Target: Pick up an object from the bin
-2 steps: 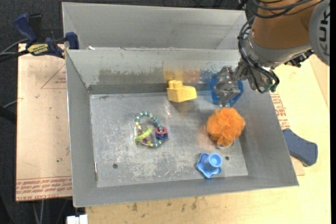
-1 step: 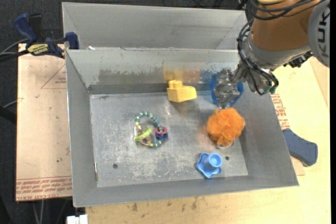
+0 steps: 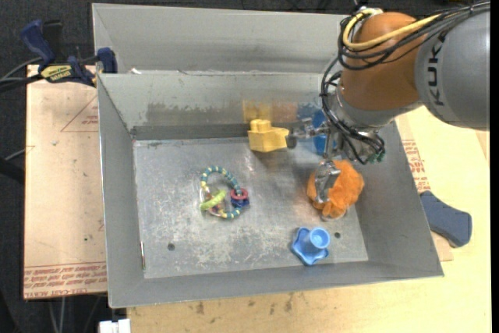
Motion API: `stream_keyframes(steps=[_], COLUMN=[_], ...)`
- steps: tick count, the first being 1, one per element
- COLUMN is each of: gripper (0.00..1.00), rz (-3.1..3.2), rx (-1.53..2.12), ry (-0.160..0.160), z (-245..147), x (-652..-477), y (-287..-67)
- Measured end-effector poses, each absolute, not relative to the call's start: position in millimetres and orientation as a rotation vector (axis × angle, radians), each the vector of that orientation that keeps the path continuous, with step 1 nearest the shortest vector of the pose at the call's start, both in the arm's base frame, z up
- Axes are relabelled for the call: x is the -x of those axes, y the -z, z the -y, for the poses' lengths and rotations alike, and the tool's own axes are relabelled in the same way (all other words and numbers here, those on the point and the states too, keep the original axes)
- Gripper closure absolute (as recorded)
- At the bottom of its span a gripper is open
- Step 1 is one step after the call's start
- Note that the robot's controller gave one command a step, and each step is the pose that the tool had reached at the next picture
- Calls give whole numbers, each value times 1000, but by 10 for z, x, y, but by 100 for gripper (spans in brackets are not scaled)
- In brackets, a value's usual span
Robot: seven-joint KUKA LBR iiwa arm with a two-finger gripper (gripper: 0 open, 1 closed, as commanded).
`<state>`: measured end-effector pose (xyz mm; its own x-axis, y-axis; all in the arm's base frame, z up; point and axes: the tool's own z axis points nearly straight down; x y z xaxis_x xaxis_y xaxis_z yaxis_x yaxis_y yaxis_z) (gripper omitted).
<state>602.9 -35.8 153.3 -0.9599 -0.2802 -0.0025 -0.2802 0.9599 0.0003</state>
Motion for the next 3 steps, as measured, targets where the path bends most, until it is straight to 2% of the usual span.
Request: stream_keyframes(steps=[1, 2, 3], gripper=[0, 0, 0], rz=[-3109, -3079, -3079], rx=[452, 591, 621], ry=[-2, -1, -1], z=[354, 561, 624], x=[-6021, -5699, -5600], y=[-1504, -1131, -1019])
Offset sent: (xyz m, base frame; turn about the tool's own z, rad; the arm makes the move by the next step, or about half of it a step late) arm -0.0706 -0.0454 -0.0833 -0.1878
